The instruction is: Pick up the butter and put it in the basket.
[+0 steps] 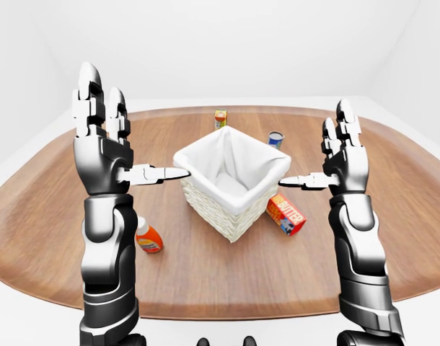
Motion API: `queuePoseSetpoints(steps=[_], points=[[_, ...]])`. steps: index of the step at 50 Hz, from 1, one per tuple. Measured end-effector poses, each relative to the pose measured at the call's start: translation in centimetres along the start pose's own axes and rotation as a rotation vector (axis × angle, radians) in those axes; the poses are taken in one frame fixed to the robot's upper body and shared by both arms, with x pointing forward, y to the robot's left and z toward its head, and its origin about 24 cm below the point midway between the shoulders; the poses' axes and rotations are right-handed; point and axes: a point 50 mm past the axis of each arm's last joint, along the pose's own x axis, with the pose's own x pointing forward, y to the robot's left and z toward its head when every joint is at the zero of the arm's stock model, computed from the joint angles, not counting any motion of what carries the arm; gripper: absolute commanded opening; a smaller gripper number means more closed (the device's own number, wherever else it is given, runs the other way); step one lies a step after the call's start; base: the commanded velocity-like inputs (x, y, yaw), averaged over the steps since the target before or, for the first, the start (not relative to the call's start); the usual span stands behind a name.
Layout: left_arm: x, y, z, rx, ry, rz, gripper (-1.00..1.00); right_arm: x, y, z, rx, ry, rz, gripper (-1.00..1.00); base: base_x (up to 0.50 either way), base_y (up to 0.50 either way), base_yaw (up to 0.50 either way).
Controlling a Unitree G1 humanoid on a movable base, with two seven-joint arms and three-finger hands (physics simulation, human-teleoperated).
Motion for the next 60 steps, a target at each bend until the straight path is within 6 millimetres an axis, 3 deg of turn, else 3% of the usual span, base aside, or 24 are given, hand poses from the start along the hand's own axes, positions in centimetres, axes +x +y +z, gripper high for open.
queuePoseSetpoints(steps=[39, 45, 60], points=[[-0.3, 0.0, 0.2, 0.004, -0.005, -0.004, 1.00, -0.2, -0.3, -0.7, -0.021, 0.032, -0.010, 1.00, 0.19, 0.00, 0.00], [-0.5, 0.0, 0.3, 0.001, -0.008, -0.005, 1.00, -0.3, -0.5, -3.1, -0.056, 0.135, -0.025, 1.00, 0.00, 0.00, 0.00], [-0.9, 0.3, 0.7, -0.005, -0.018, 0.000, 1.00, -1.9, -1.7, -13.0, -0.157, 0.493, -0.074, 1.00, 0.00, 0.00, 0.00]])
